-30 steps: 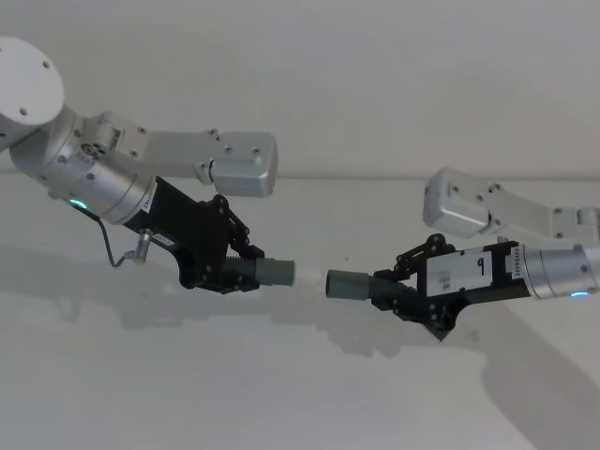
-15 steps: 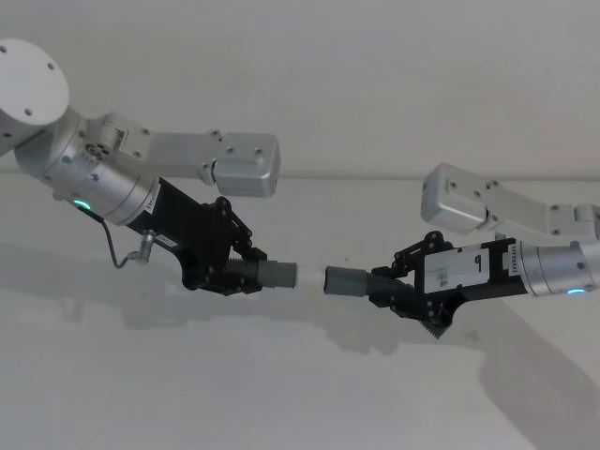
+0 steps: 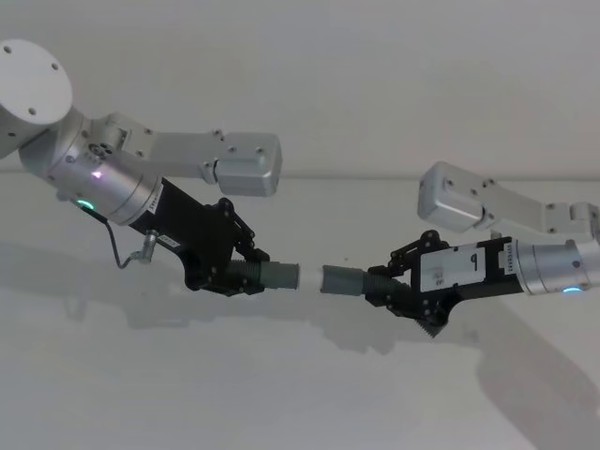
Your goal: Use both hands to pick up one end of the pipe from the table, align the ends, and insert them.
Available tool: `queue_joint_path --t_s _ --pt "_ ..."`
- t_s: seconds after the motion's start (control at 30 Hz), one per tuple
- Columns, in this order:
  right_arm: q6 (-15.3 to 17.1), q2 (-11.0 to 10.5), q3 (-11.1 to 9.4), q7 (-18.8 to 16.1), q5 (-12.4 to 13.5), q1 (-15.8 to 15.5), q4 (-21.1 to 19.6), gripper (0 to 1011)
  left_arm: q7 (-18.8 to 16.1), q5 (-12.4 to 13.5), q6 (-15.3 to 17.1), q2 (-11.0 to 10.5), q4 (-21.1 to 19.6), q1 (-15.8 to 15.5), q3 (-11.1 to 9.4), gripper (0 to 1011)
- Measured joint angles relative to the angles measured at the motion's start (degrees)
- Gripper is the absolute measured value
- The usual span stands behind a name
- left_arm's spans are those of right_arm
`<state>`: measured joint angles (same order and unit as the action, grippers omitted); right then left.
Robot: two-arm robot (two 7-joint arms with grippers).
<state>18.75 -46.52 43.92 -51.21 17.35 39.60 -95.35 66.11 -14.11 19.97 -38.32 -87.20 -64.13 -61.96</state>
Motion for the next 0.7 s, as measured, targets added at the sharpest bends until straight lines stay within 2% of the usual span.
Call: queue_joint_path --t_s 0.7 --pt "-0.1 0.5 0.6 -0.5 0.3 0.8 0.8 283 -0.2 -0.4 -0.1 0.7 1.0 -0.1 -0.2 343"
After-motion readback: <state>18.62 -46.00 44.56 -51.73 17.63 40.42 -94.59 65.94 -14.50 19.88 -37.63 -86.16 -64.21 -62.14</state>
